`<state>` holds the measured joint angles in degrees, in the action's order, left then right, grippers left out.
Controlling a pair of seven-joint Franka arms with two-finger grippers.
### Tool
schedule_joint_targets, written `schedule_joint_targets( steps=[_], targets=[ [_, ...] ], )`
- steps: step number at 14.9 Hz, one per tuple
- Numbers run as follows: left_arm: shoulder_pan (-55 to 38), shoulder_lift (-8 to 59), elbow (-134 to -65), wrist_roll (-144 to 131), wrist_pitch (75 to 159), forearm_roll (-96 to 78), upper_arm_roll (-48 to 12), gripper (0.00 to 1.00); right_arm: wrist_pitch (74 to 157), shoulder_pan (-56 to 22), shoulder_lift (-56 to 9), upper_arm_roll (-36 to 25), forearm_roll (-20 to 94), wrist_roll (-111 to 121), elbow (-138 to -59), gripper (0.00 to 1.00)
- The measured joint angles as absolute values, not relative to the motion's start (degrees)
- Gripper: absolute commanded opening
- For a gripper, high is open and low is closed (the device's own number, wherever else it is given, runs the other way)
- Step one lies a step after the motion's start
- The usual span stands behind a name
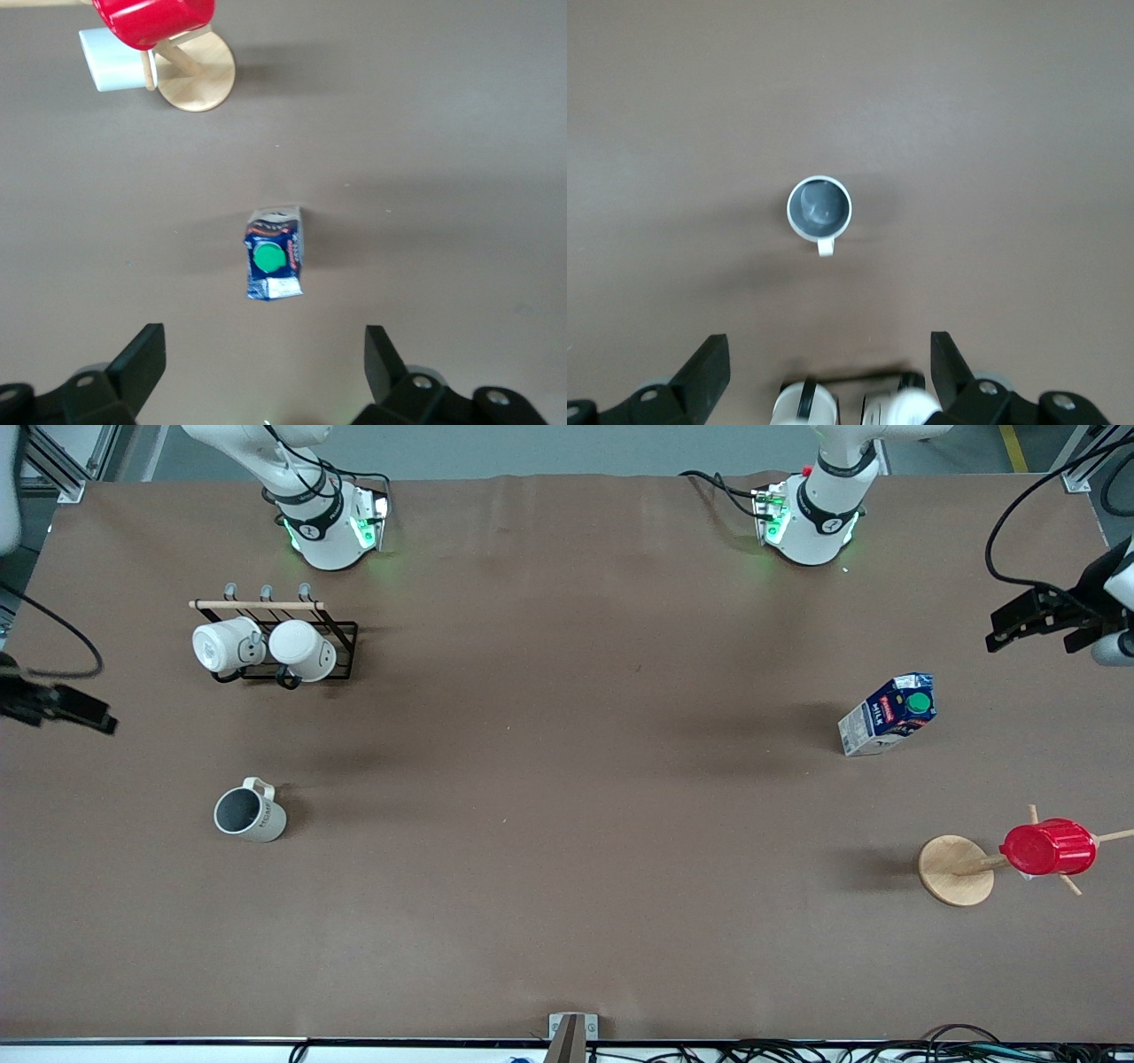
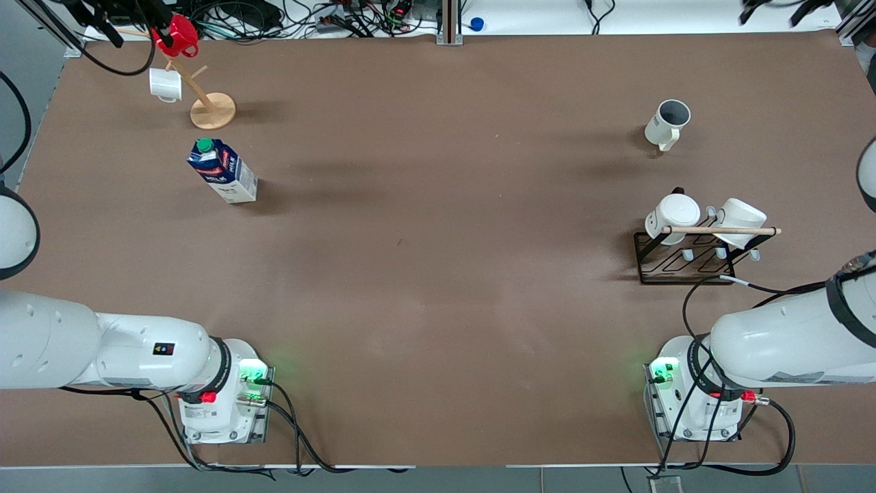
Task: Place cup and milk on table
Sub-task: 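Grasp the white mug with the right gripper while the left gripper grasps the milk carton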
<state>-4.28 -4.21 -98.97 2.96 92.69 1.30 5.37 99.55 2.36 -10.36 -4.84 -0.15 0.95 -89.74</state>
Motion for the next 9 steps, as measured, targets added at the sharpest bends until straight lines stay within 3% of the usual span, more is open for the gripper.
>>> schedule_joint_targets(
  steps=[5,9],
  targets=[
    [-4.27,-4.01,-109.82,2.96,101.62,1.7,6.56,1.0,123.12,2.37,-15.8,-4.9,-0.15,4.45,-104.71,1.0],
    [-4.12,-3.7,-119.19,2.96,111.55,1.72,6.88,1.0,133.17,2.37,-20.73,-4.9,-0.15,5.08,-108.67,1.0]
  ],
)
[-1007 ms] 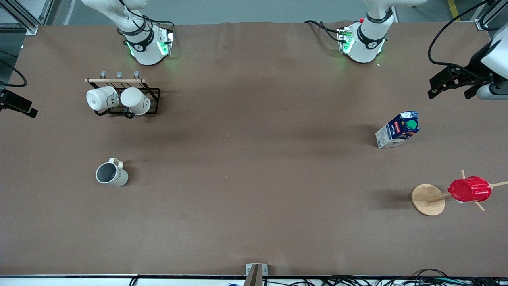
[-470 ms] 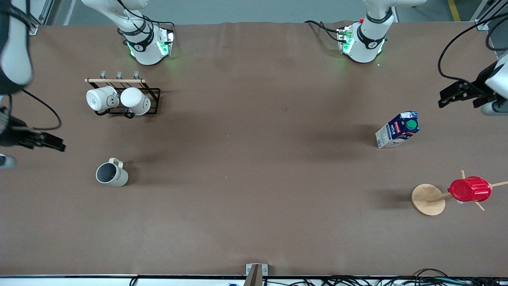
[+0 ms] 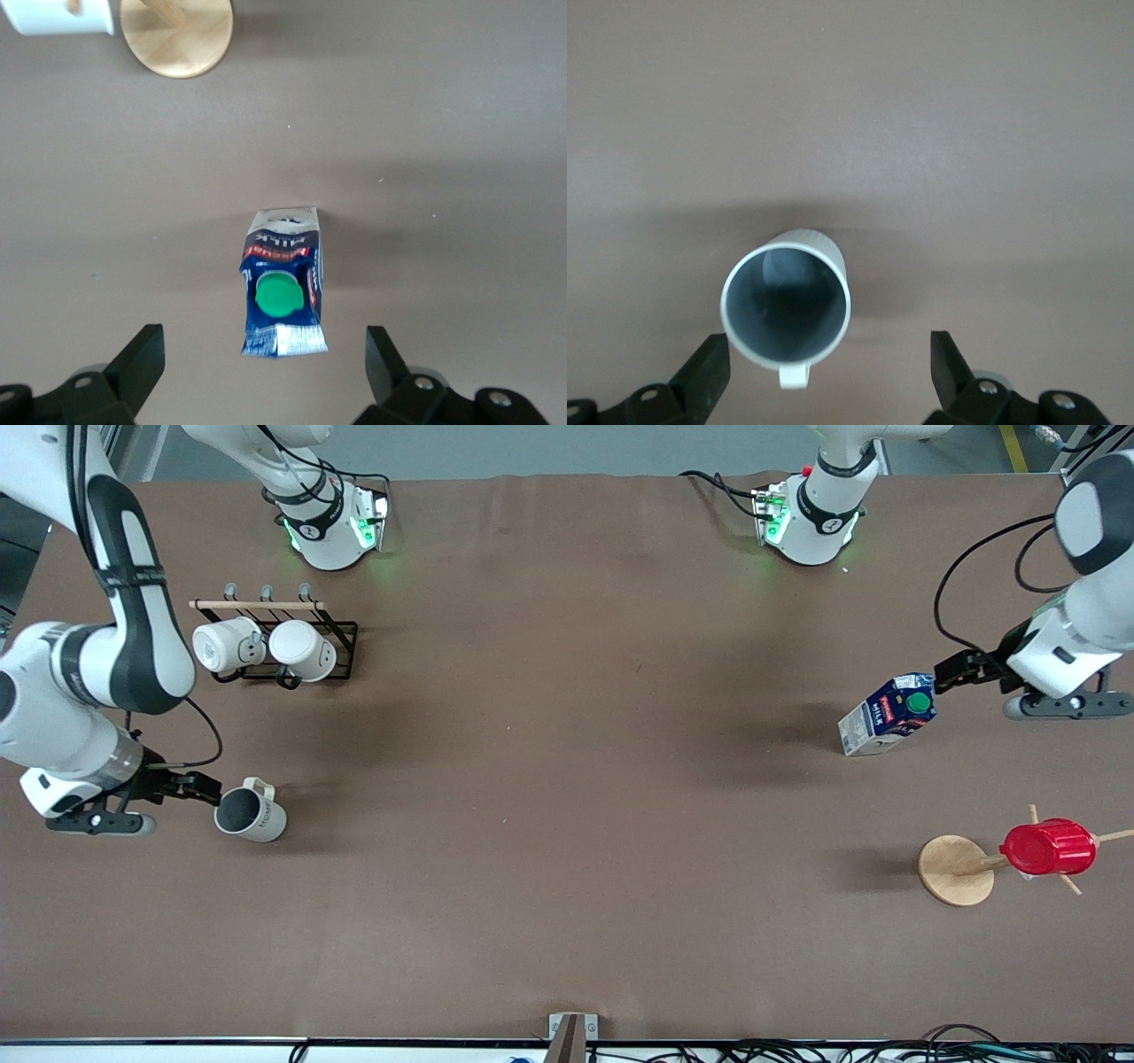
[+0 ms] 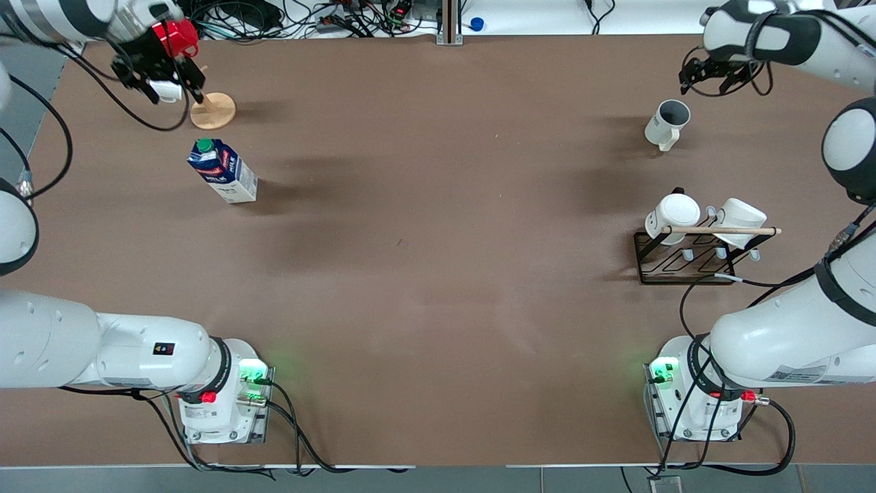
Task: Place cup and milk on table
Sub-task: 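Grasp the white mug with the right gripper while the left gripper grasps the milk carton, then carry the mug and milk carton toward the table middle with both grippers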
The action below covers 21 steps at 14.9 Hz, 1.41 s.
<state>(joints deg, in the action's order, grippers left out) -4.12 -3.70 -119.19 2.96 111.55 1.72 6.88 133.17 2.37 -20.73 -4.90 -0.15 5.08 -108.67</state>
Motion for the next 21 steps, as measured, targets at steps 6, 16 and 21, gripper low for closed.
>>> schedule_joint_targets(
  steps=[6,16,21],
  targets=[
    [-3.95,-1.75,-126.92,2.93,119.48,1.72,6.91,1.0,145.94,2.38,-26.73,-5.0,-0.15,7.55,-112.6,0.94],
    [-3.9,1.87,-129.08,2.36,122.99,1.72,6.92,0.98,147.8,2.39,-28.28,-5.1,-0.15,7.77,-112.68,0.0],
    [-3.87,1.78,-129.49,2.23,123.3,1.72,6.92,0.61,141.22,2.33,-27.94,-4.72,-0.03,8.07,-110.35,0.0]
  ],
)
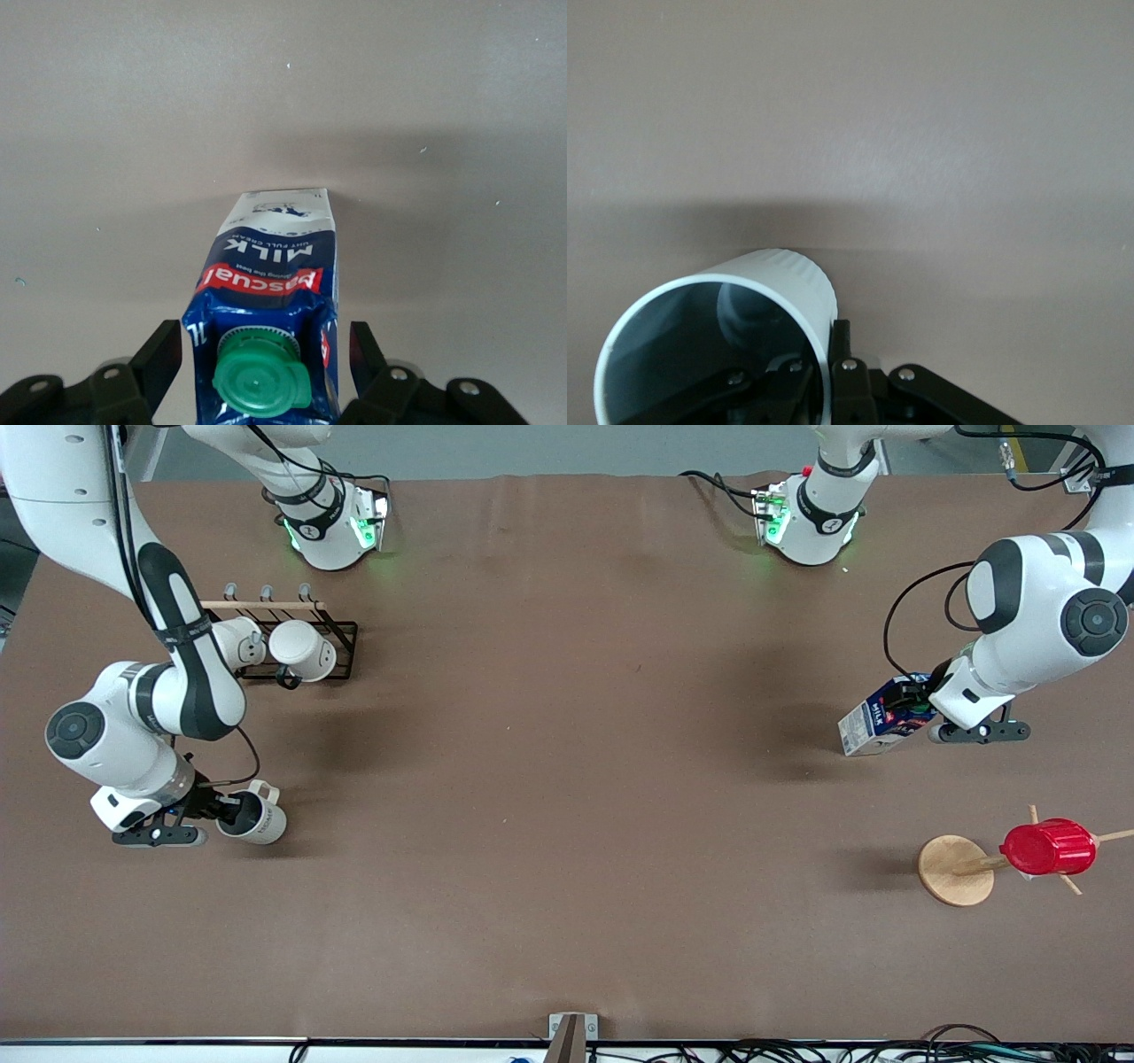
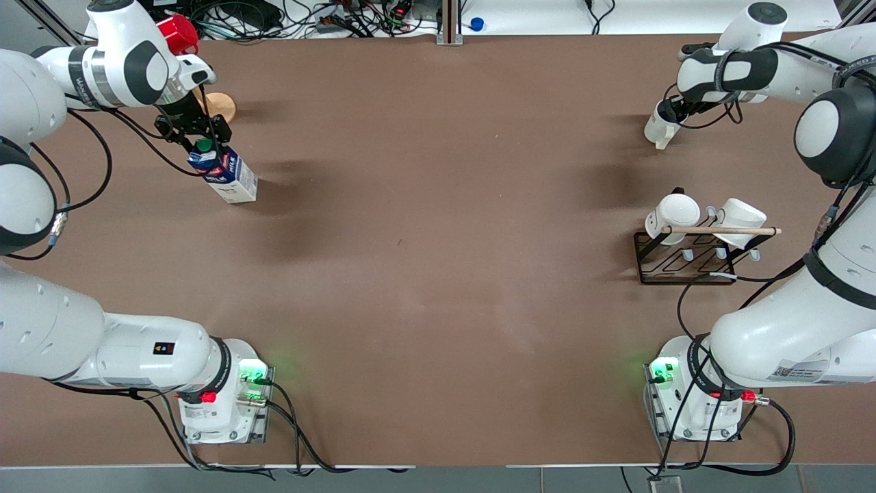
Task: Place cup and milk on table
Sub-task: 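Carry the mug and milk carton toward the table middle with both grippers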
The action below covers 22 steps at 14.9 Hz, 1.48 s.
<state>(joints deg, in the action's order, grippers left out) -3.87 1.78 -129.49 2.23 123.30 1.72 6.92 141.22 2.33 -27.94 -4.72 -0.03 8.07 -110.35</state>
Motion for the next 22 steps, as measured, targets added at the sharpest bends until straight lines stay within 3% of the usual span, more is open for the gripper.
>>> schedule_joint_targets(
  steps=[2,3,9,13,17,22],
  targets=[
    [-3.86,1.67,-129.4,2.2,123.6,1.72,6.92,0.42,133.55,2.29,-26.96,-2.96,-0.03,8.4,-107.03,0.0],
    [-3.86,1.61,-129.2,2.19,123.68,1.72,6.91,0.38,130.19,2.24,-26.07,-1.19,-0.01,8.34,-105.56,0.0],
    [-3.86,1.44,-126.08,2.15,123.3,1.72,6.88,0.37,126.44,-0.91,-23.18,12.68,-0.28,-6.57,-104.08,0.0],
    [-4.1,1.25,-116.87,0.96,114.91,1.72,5.23,0.37,127.19,-10.72,-24.45,15.26,-7.72,-26.77,-102.38,0.0],
    [-4.53,3.86,-110.01,-8.78,112.42,1.72,-4.3,0.37,129.05,-15.16,-31.51,19.53,-15.71,-41.74,-98.31,0.0],
    [-5.44,15.01,-99.75,-25.55,112.51,1.91,-17.72,0.37,131.91,-19.34,-38.51,20.9,-19.05,-46.72,-93.51,0.02]
  ],
)
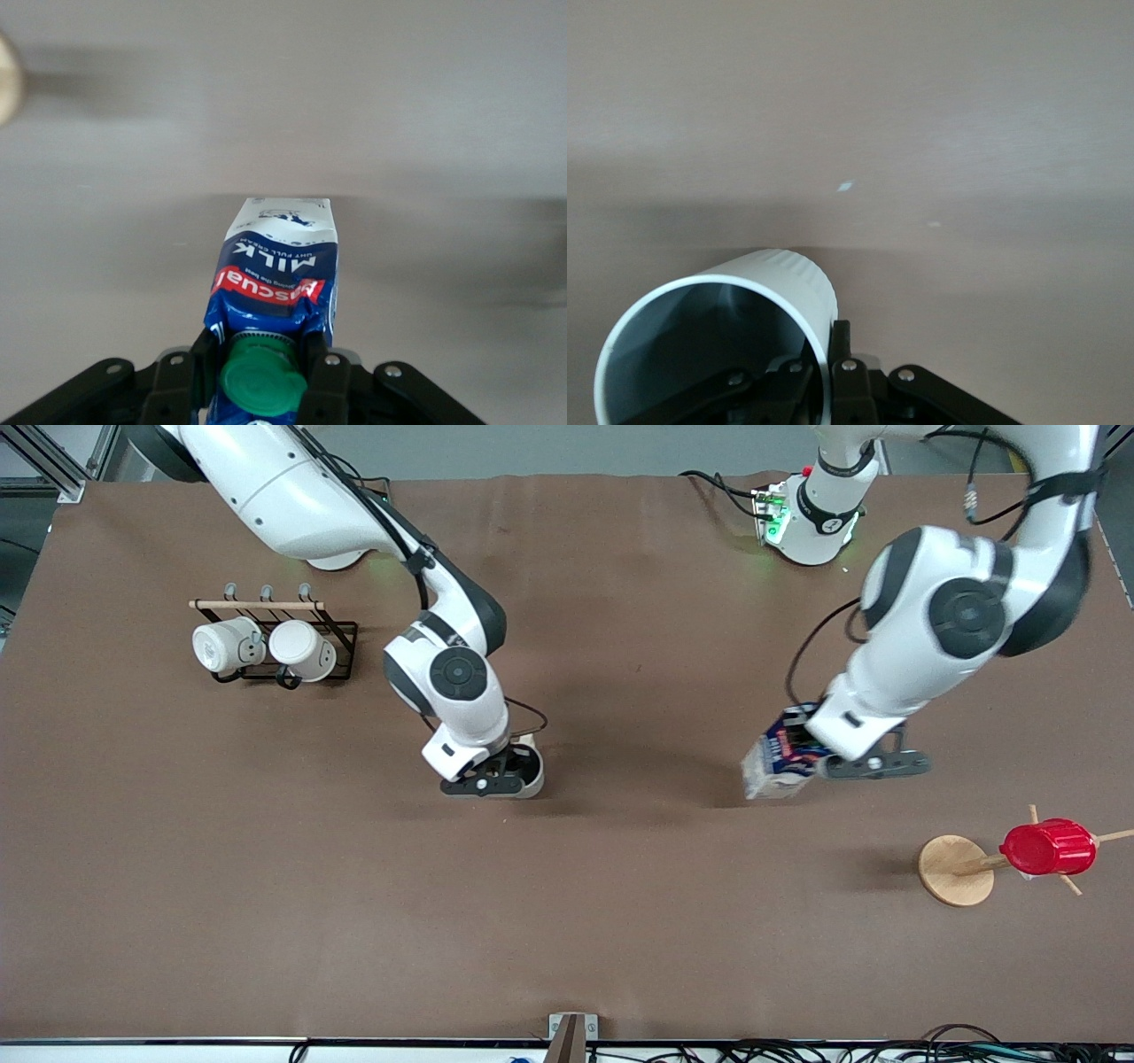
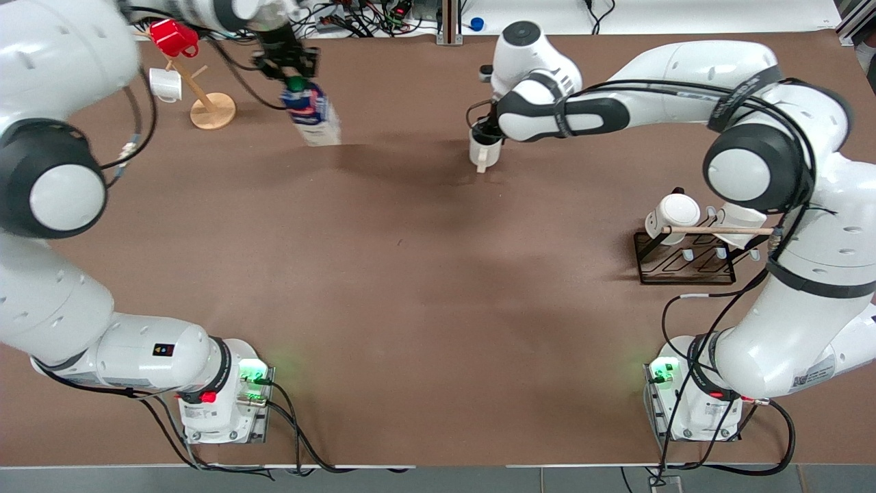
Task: Place cup and milk on table
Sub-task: 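Carry the mug and milk carton toward the table middle with both grippers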
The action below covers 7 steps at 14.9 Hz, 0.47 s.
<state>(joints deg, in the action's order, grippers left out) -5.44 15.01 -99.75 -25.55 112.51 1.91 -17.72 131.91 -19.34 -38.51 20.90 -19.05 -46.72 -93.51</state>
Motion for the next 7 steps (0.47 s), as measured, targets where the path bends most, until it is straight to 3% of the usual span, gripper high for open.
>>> schedule_joint_targets(
  steps=[3,5,6,7],
  targets=[
    [-6.75,22.54,-92.66,-32.16,112.58,4.77,-22.33,0.37,133.87,-21.51,-39.94,20.96,-19.95,-48.26,-93.0,0.04],
    [-6.93,25.97,-89.65,-34.13,112.55,5.23,-24.81,0.37,134.89,-22.48,-40.68,20.96,-21.17,-50.54,-92.88,0.12],
    [-7.15,27.28,-88.59,-35.01,112.53,5.24,-25.7,0.37,135.16,-22.69,-40.8,20.97,-21.54,-51.23,-92.81,0.37],
    [-7.75,28.47,-87.69,-36.26,112.52,5.4,-26.17,0.37,135.44,-22.73,-40.89,20.97,-21.56,-51.44,-92.79,0.98]
  ],
)
